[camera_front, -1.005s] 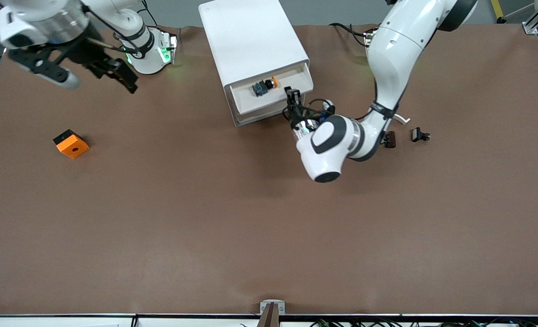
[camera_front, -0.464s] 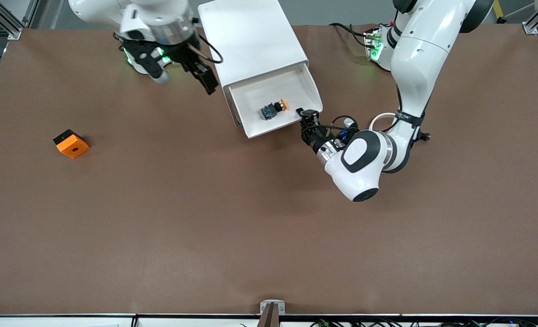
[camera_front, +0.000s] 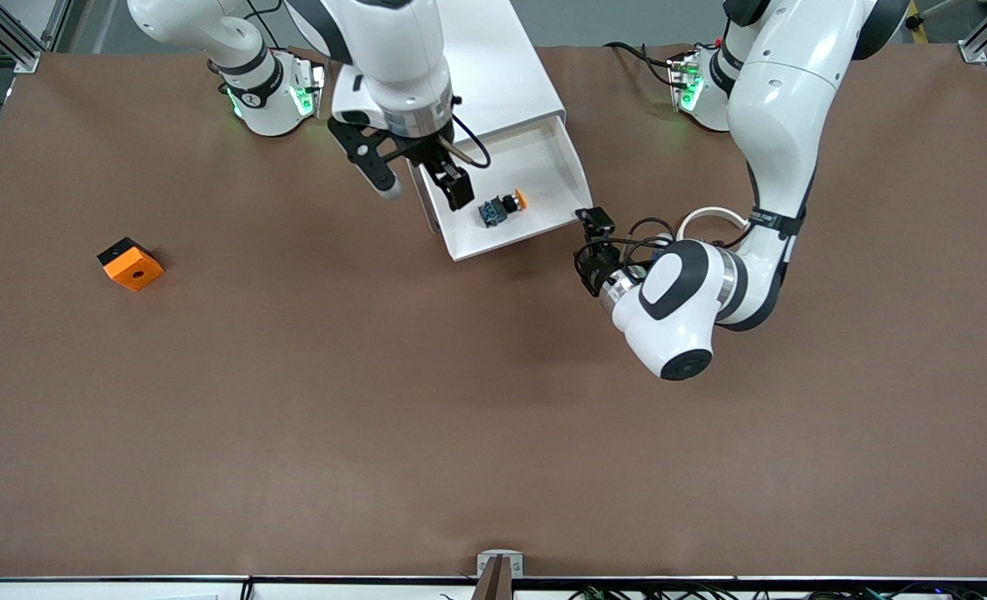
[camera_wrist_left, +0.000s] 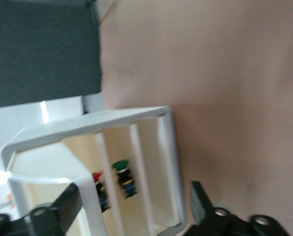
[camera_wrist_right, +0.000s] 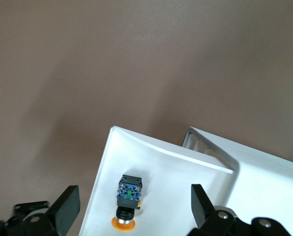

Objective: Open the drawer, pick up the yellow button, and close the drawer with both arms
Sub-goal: 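Release the drawer with the left gripper while the right gripper reaches inside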

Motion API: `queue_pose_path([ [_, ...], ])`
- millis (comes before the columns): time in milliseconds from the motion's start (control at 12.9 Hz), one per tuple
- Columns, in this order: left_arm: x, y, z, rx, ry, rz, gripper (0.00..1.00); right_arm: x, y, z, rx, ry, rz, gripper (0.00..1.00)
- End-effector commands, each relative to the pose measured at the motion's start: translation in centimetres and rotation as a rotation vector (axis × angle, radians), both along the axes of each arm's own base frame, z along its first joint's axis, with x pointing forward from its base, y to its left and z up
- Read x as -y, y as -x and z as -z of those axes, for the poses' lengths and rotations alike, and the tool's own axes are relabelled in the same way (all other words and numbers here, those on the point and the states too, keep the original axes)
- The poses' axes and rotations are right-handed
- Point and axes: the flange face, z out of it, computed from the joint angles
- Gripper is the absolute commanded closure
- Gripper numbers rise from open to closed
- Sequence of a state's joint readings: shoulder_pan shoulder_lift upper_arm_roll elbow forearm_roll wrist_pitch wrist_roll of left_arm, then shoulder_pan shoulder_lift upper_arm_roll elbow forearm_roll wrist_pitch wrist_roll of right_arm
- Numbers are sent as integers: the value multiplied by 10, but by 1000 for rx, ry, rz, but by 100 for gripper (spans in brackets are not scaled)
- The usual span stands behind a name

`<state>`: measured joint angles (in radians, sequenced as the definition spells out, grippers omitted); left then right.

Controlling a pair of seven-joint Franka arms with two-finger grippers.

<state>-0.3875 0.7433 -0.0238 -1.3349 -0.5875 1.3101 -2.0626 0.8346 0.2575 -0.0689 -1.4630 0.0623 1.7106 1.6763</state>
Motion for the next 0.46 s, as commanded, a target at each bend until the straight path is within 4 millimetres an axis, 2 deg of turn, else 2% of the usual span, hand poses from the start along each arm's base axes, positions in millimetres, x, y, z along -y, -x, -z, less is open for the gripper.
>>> queue_pose_path([
  [0, -45, -40, -27, 160, 3, 52, 0, -14, -4, 9, 0, -2, 20, 0],
  [155, -83, -60, -33, 245, 75, 121, 0, -16, -15, 15, 33, -39, 28, 0],
  [386, -114, -71, -63, 369, 219, 269, 0, -20, -24, 33, 35, -28, 29, 0],
])
